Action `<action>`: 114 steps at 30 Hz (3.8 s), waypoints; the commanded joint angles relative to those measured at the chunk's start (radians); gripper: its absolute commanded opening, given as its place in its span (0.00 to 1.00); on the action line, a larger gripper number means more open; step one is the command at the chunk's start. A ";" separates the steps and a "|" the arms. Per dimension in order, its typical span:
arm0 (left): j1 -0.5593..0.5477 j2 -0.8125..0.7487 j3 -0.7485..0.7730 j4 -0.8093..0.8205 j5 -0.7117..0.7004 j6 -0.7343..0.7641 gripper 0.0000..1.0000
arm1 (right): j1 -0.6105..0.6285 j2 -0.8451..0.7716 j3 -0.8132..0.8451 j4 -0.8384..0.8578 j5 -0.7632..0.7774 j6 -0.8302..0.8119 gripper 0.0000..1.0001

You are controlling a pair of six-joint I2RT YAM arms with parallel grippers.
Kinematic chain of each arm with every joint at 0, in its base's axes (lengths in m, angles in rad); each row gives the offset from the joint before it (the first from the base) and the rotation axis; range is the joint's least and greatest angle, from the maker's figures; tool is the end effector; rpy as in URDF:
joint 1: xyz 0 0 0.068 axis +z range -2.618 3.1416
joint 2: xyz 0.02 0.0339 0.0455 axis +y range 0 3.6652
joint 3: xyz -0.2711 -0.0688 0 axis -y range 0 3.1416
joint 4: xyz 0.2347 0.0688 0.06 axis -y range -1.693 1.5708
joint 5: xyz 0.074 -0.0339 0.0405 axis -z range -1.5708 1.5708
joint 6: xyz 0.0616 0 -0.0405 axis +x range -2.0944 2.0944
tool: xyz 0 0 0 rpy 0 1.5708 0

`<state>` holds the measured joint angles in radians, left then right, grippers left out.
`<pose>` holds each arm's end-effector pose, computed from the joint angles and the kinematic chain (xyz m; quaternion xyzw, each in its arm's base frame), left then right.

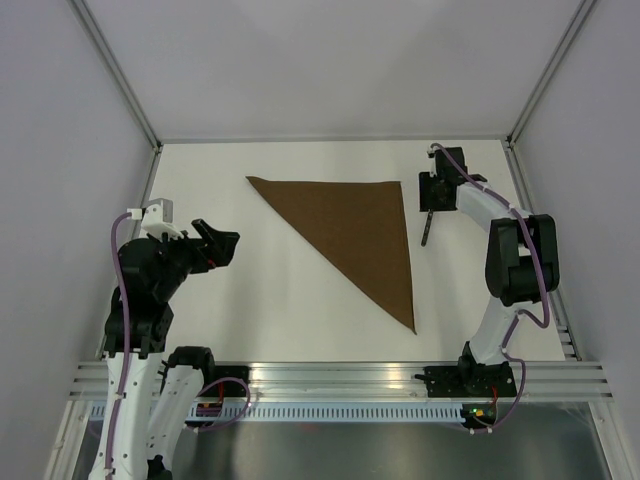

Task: Fold the napkin, place the utensils inside, and roll it up
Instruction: Grab a utensil with the right arm, then place the utensil onto the napkin

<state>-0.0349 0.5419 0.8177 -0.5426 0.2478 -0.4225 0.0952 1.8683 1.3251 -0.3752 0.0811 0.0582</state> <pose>0.1256 -0.0195 0.3397 -0.0783 0.7885 -0.2322 0.5642 0.4122 0.0343 0.1952 -0.0045 0.9466 -0.0138 0.3222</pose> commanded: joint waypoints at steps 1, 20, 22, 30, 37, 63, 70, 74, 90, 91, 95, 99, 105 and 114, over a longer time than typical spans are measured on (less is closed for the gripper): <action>0.003 -0.008 0.024 0.036 0.044 -0.052 1.00 | 0.001 -0.014 -0.004 -0.022 0.000 0.040 0.54; 0.003 -0.014 0.018 0.035 0.047 -0.050 1.00 | -0.012 0.106 0.002 -0.021 0.045 0.088 0.48; 0.003 -0.016 0.020 0.035 0.047 -0.047 1.00 | -0.022 0.124 0.008 -0.024 0.039 0.086 0.48; 0.003 -0.011 0.014 0.033 0.044 -0.050 1.00 | -0.040 0.150 0.026 -0.033 0.008 0.060 0.33; 0.003 -0.007 0.012 0.033 0.044 -0.050 1.00 | -0.040 0.134 -0.001 -0.044 -0.015 0.012 0.03; 0.003 0.092 0.095 0.027 -0.030 -0.068 0.98 | 0.257 -0.023 0.238 -0.340 -0.274 -0.087 0.00; 0.003 0.102 0.121 0.004 -0.044 -0.070 0.98 | 0.431 0.106 0.350 -0.335 -0.253 -0.021 0.01; 0.003 0.110 0.127 -0.005 -0.045 -0.070 0.98 | 0.515 0.147 0.362 -0.308 -0.222 -0.017 0.00; 0.003 0.119 0.118 -0.010 -0.053 -0.061 0.98 | 0.561 0.242 0.306 -0.177 -0.195 -0.001 0.01; 0.003 0.118 0.117 -0.008 -0.051 -0.061 0.98 | 0.564 0.246 0.304 -0.171 -0.193 -0.003 0.01; 0.003 0.115 0.110 -0.008 -0.051 -0.061 0.98 | 0.567 0.262 0.284 -0.145 -0.195 -0.006 0.00; 0.003 0.110 0.106 -0.008 -0.054 -0.059 0.98 | 0.569 0.264 0.270 -0.126 -0.196 -0.008 0.00; 0.003 0.107 0.098 -0.008 -0.053 -0.059 0.98 | 0.577 0.253 0.272 -0.128 -0.185 -0.008 0.01; 0.003 0.104 0.097 -0.008 -0.048 -0.061 0.98 | 0.589 0.229 0.267 -0.131 -0.184 -0.003 0.01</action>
<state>-0.0349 0.6525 0.9058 -0.5442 0.2005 -0.4465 0.6724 2.1292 1.5917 -0.5140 -0.1226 0.0319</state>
